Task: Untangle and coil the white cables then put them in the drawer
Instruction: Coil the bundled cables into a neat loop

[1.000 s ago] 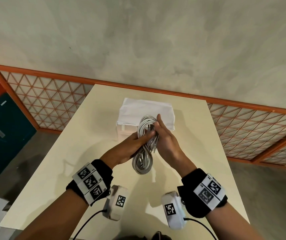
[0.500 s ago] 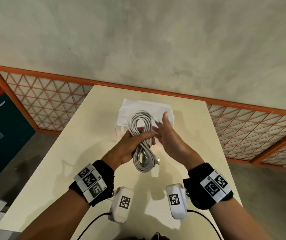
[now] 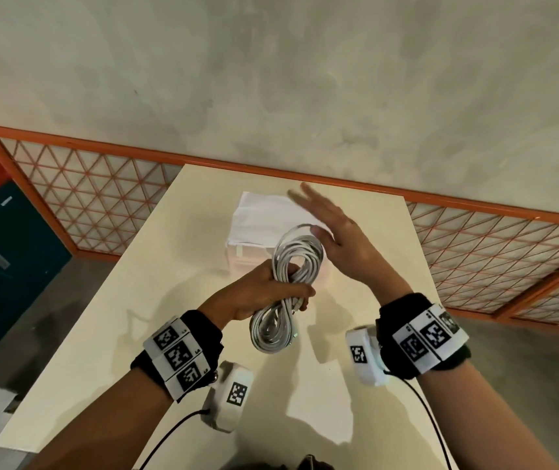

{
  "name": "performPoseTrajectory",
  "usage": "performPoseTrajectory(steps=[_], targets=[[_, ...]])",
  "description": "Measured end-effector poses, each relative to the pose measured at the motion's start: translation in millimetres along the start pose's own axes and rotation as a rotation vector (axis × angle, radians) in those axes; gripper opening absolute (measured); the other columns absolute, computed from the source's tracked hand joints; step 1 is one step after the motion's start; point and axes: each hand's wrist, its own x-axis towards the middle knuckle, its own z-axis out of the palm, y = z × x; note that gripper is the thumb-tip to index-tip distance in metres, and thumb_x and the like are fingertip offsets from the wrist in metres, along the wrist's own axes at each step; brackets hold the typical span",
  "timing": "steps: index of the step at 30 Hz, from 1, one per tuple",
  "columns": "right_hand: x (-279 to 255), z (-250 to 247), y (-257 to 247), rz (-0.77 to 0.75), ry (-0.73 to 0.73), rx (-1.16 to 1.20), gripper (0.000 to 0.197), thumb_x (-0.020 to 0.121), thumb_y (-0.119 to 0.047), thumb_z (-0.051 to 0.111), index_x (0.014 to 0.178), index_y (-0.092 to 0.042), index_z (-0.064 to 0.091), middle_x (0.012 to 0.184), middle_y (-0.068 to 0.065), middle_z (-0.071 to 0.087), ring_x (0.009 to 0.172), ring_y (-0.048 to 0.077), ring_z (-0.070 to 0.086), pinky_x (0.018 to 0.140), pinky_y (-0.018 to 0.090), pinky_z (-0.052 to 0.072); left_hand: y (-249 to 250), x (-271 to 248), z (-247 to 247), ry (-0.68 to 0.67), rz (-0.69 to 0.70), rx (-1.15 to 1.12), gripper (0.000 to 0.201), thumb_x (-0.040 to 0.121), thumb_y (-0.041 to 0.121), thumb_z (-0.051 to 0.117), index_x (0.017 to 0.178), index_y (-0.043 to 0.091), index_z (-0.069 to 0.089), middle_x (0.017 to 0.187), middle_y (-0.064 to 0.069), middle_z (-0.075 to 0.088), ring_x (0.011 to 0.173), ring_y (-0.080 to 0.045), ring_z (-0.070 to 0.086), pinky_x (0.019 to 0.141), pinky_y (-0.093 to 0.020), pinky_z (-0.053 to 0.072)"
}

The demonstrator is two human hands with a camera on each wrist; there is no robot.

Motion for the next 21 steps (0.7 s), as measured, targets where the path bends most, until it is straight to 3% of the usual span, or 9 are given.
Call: performPoseTrajectory(steps=[2,3,4,6,7,11,14,17,21], targets=[[4.0,-4.8,6.5,0.041,-0.135,-0.102,0.040,0.094,0.000,0.046,0.128,-0.018,0.057,0.136,0.001,0.056,0.133,0.015,0.043,0.115,0.039,0.027,-1.1,-0.7,-2.1,-0.018,-0.008,0.015,0.008,0.084,0.004,0.066,0.077,0.004,0.062,0.069,-0.013,0.062,0.066,-0.021,0.060,0.065,-0.023,0.048],[4.3,-6.6,6.7,0.052,-0.144,-0.118,0.031,0.094,-0.004,0.049,0.119,-0.016,0.064,0.122,0.002,0.066,0.119,0.016,0.056,0.107,0.037,0.038,-1.8,-0.9,-3.5,-0.019,-0.012,0.009,0.007,0.084,0.004,0.066,0.078,0.003,0.062,0.069,-0.013,0.062,0.066,-0.021,0.060,0.065,-0.023,0.048],[3.1,-8.5,5.6,0.060,-0.125,-0.100,0.025,0.094,-0.006,0.052,0.112,-0.013,0.067,0.110,0.003,0.070,0.104,0.013,0.063,0.097,0.028,0.044,-2.5,-0.7,-5.0,-0.012,-0.019,0.003,0.006,0.084,0.004,0.066,0.079,0.003,0.062,0.069,-0.013,0.062,0.066,-0.021,0.060,0.064,-0.023,0.048],[1.3,-10.4,1.9,0.038,-0.026,-0.055,0.024,0.092,-0.008,0.055,0.112,-0.010,0.068,0.094,0.004,0.067,0.080,0.002,0.059,0.077,0.008,0.041,-3.7,-0.5,-6.4,0.020,-0.034,-0.016,0.006,0.085,0.004,0.065,0.079,0.003,0.063,0.070,-0.012,0.064,0.067,-0.020,0.062,0.063,-0.024,0.049],[0.4,-11.4,-0.7,0.013,0.026,-0.058,0.027,0.092,-0.008,0.055,0.117,-0.009,0.066,0.092,0.004,0.060,0.075,0.003,0.056,0.073,0.008,0.041,-4.5,-0.4,-6.6,0.041,-0.037,-0.040,0.007,0.086,0.005,0.064,0.078,0.004,0.064,0.071,-0.012,0.066,0.068,-0.020,0.063,0.063,-0.024,0.050],[-10.6,-3.9,-14.9,0.063,0.008,-0.094,0.035,0.097,-0.009,0.046,0.131,-0.005,0.052,0.096,0.005,0.038,0.083,0.023,0.054,0.081,0.020,0.047,-6.5,5.5,-4.7,0.185,0.000,-0.211,0.013,0.087,0.003,0.061,0.075,0.006,0.064,0.068,-0.008,0.069,0.072,-0.021,0.065,0.063,-0.023,0.051],[-19.9,8.9,-22.3,0.176,-0.003,-0.088,0.036,0.095,-0.012,0.050,0.131,-0.014,0.054,0.083,-0.003,0.046,0.081,0.016,0.049,0.075,0.018,0.035,-5.6,8.2,-0.7,0.243,0.043,-0.275,0.006,0.086,0.005,0.063,0.082,0.008,0.064,0.065,-0.003,0.066,0.077,-0.026,0.057,0.074,-0.035,0.046],[-22.6,15.1,-26.0,0.379,0.194,0.242,0.017,0.084,-0.012,0.068,0.101,-0.014,0.069,0.070,-0.003,0.067,0.063,0.008,0.060,0.065,0.019,0.045,-6.7,5.8,2.0,0.234,0.061,-0.315,0.008,0.082,0.006,0.069,0.087,0.012,0.068,0.074,-0.005,0.066,0.085,-0.029,0.055,0.075,-0.036,0.044],[-22.7,14.4,-28.7,0.493,0.214,0.406,0.006,0.079,-0.007,0.073,0.080,-0.011,0.069,0.068,0.003,0.067,0.053,0.004,0.062,0.058,0.018,0.052,-9.7,4.4,2.2,0.198,0.069,-0.336,0.041,0.071,0.013,0.078,0.108,0.007,0.065,0.101,-0.018,0.063,0.091,-0.029,0.059,0.087,-0.042,0.046]])
